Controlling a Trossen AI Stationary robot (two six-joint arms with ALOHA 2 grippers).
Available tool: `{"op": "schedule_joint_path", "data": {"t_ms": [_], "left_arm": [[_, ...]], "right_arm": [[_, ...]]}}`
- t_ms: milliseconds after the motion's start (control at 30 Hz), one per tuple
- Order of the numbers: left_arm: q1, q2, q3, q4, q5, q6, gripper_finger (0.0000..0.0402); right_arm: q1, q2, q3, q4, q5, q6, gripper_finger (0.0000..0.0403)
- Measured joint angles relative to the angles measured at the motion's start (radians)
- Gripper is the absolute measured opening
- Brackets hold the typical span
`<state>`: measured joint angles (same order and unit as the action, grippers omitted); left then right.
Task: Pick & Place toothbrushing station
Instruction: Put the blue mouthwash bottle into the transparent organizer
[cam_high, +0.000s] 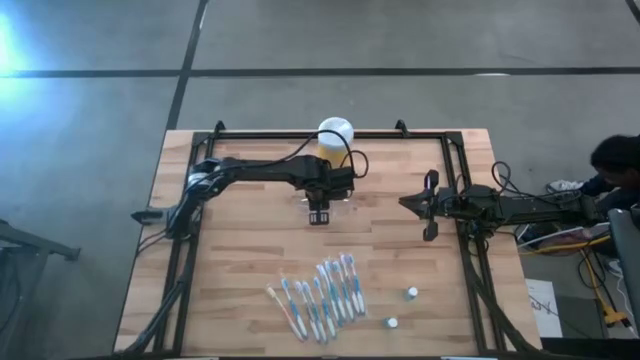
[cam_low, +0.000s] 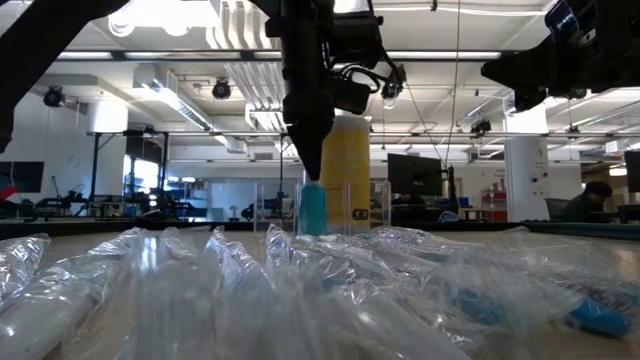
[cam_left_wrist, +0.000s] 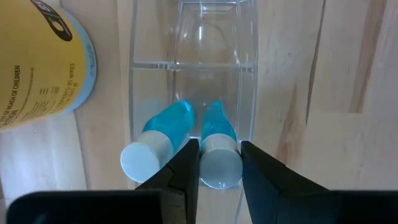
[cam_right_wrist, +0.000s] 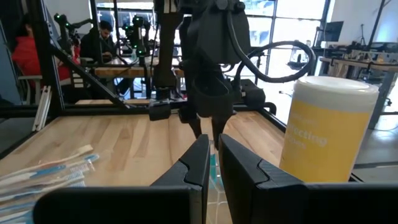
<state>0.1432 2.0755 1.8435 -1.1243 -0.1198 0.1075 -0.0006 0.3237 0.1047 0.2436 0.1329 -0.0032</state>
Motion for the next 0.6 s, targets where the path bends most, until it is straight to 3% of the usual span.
{"op": "schedule_joint_path", "data": {"t_ms": [267, 467, 600], "left_arm": [[0.0, -0.003, -0.011, 0.013, -0.002, -0.001, 0.0094], [0.001, -0.014, 0.0, 0.003, -0.028, 0.0, 0.0184], [0.001, -0.021, 0.027, -0.029, -0.056, -0.001, 0.0215]], "right_arm": [[0.0, 0.0, 0.0, 0.0, 0.0, 0.0, 0.0034], [0.0, 0.0, 0.0, 0.0, 0.0, 0.0, 0.0034], [0.0, 0.0, 0.0, 0.0, 0.0, 0.0, 0.0034]]}}
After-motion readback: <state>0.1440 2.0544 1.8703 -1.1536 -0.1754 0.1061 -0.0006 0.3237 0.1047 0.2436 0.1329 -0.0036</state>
